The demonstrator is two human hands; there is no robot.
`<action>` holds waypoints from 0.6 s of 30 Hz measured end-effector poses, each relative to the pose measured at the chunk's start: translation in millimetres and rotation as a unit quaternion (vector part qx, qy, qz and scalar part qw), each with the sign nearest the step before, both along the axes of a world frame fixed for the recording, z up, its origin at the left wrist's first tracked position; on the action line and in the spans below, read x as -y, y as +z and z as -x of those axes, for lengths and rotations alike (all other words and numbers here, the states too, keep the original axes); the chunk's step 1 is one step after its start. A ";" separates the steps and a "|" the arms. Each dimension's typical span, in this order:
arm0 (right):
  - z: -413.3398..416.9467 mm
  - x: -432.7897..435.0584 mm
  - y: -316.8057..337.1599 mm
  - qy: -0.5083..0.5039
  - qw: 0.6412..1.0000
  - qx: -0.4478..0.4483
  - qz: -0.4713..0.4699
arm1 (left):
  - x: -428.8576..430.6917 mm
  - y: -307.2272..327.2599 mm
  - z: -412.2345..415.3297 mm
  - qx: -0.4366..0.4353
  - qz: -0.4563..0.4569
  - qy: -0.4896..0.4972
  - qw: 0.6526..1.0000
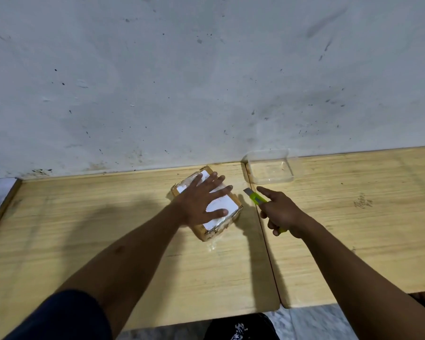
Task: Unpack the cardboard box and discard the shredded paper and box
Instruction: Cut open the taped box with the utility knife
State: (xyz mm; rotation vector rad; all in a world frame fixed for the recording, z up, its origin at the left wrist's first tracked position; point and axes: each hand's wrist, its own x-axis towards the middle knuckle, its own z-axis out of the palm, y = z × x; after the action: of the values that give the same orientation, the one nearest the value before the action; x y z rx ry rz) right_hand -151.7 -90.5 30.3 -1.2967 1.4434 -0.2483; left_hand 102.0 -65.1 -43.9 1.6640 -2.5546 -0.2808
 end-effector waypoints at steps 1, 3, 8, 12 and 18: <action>-0.4 -1.6 0.3 -0.005 1.000 0.004 0.007 | -0.9 0.2 -1.6 0.002 -0.004 0.000 1.000; -1.9 -5.4 0.8 -0.016 1.000 0.012 0.017 | -4.8 -3.4 5.8 -0.009 0.014 0.056 0.998; -12.4 -16.0 -1.6 -0.031 0.999 0.027 0.021 | -11.2 -7.2 52.8 -0.029 0.011 0.368 0.929; -21.7 -22.1 -3.2 -0.026 0.999 0.042 0.018 | -11.2 -4.1 63.9 -0.037 -0.005 0.399 0.916; -30.8 -21.6 -5.3 -0.025 0.998 0.047 0.016 | -14.3 -4.1 50.0 -0.030 0.008 0.357 0.934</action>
State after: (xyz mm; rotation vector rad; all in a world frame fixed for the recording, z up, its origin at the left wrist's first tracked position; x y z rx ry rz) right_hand -120.9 -68.9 24.9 -1.2596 1.3982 -0.3625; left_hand 52.1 -50.8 -48.0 2.3695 -1.7266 -0.2396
